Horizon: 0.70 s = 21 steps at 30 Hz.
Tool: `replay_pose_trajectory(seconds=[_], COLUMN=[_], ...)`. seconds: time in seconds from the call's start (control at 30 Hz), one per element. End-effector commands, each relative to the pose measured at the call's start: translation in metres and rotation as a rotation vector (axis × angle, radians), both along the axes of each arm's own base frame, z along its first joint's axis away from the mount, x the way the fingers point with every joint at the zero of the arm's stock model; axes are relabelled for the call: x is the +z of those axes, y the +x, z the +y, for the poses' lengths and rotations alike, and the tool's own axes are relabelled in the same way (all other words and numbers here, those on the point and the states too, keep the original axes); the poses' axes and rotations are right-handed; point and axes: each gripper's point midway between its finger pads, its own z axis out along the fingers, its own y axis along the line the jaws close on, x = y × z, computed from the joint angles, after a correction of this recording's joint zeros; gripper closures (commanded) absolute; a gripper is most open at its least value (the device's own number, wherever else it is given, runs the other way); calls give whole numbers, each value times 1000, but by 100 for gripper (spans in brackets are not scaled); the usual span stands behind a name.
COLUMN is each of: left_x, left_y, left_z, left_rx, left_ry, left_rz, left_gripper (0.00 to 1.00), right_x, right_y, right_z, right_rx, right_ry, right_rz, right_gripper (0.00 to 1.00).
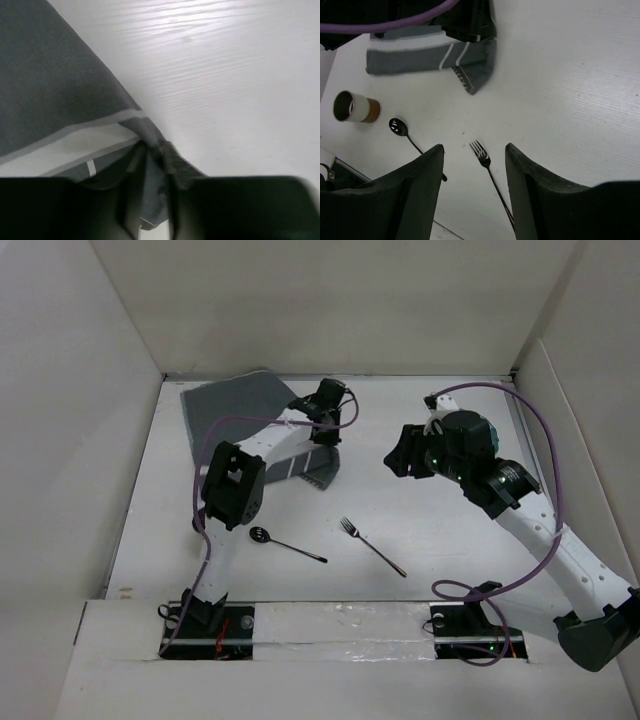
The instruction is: Set the dinner table for one person
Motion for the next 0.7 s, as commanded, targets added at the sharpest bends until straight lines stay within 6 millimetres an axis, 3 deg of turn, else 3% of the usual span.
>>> replay_pose_trajectory(seconds=[0.0,0.1,0.17,0.2,0.23,0.27,0.3,0.33,0.37,0.4,0.43,0.47,0.5,0.53,0.57,0.6,0.63,0.67], left_x=[39,67,74,100,87,93,120,97,100,121,98,115,110,96,94,88,85,87], left_y=[3,7,3,3,-5,-9,-13,-27,-34,-45,-62,-72,-79,-91,-101,-102,-103,-103], left_z=[-36,-35,-22,-6,7,18,40,54,66,80,91,100,111,123,141,148,161,162], left_rx=[-36,-15,23,62,109,150,208,246,311,349,378,414,446,464,498,514,531,529], left_ry=[-105,-132,-133,-153,-160,-178,-222,-217,-249,-273,-245,-269,-242,-211,-184,-172,-170,-171], left_rz=[-45,-96,-113,-164,-142,-153,-202,-165,-167,-211,-176,-212,-219,-193,-190,-180,-169,-173], left_gripper=[78,59,55,55,55,55,60,64,68,81,87,93,100,100,100,100,100,100], right_x=[22,21,19,13,11,10,2,1,-2,-6,-10,-14,-17,-17,-34,-34,-46,-46], right_y=[1,-2,-5,-5,-6,-7,-5,-5,-5,-6,-6,-5,-4,0,9,9,21,21], right_z=[-1,-1,-2,-2,-2,-3,-7,-6,-6,-5,-4,-2,-1,3,11,11,12,12], right_rx=[1,-8,-15,-19,-25,-37,-56,-60,-61,-59,-55,-54,-54,-48,-49,-49,-78,-84], right_ry=[21,37,51,51,53,64,61,65,71,70,74,78,83,97,106,106,103,112], right_rz=[-46,-34,-21,-8,-4,5,19,20,26,34,39,45,49,38,63,63,86,92], right_gripper=[41,37,37,47,58,70,100,100,100,100,100,100,100,100,99,99,83,83])
